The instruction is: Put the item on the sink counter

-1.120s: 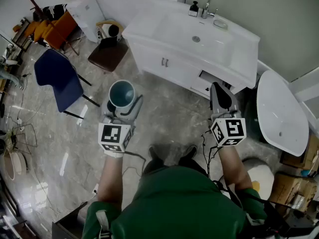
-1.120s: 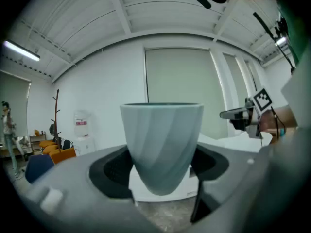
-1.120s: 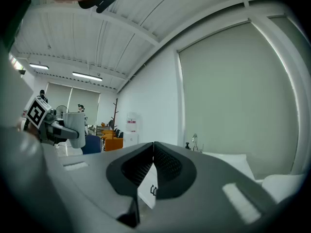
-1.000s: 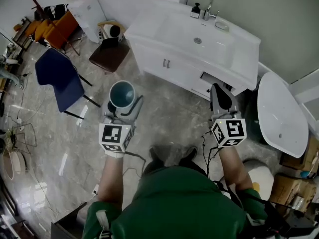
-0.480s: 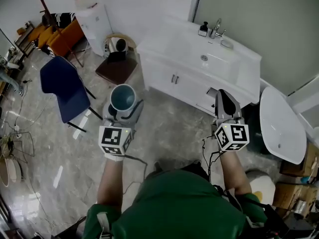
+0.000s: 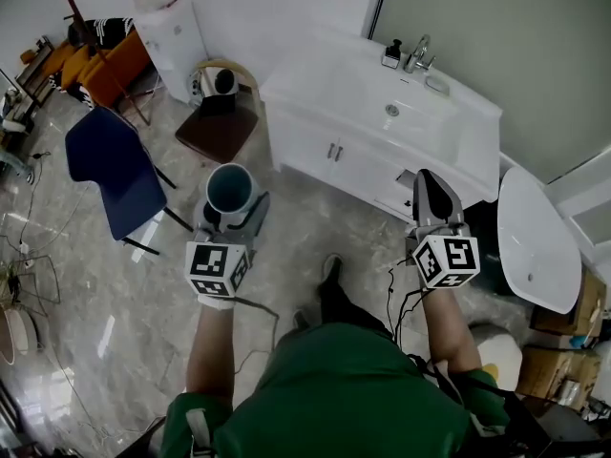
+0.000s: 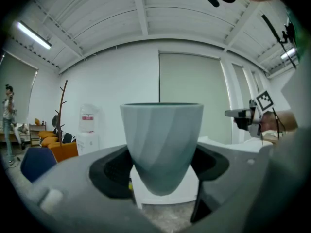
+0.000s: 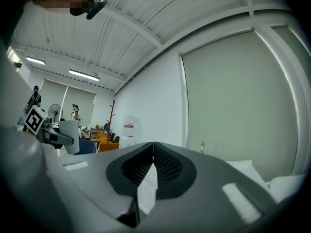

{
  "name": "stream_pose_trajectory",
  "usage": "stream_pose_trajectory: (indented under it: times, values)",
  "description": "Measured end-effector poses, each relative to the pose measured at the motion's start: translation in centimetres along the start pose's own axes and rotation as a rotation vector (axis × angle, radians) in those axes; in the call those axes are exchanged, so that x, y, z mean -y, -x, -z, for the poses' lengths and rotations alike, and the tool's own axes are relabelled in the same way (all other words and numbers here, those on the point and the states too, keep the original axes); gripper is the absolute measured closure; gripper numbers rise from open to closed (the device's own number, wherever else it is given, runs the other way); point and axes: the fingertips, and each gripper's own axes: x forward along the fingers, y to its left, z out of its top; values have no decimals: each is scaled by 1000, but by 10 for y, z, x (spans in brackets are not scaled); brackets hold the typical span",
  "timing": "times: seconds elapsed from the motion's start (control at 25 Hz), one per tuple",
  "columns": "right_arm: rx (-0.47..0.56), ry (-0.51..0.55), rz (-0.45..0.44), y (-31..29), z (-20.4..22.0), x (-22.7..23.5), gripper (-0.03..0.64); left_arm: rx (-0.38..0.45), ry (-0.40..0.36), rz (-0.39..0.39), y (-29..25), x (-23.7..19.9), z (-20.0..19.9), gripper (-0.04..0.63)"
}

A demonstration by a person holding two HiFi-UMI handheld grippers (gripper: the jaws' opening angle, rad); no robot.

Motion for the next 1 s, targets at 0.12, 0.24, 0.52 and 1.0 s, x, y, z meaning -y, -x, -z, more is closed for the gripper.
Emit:
stream_pose_trajectory:
  times: [0.12,0.24,0.52,1.0]
  values:
    - [2,-40,-13,-34,11,6,615,-10,-22,-17,-13,-14,-1,239]
    - [7,-66,-45,-69,16,8,615,-19,-39,-51,-31,-34,-8,239]
    - [1,-119,-104,-152,25,44,615,-32,-61,-87,-106,-53,-30,239]
    - [-12,-161,-128,-247,34,114,615,-54,-67,-95,-218,-60,-43,239]
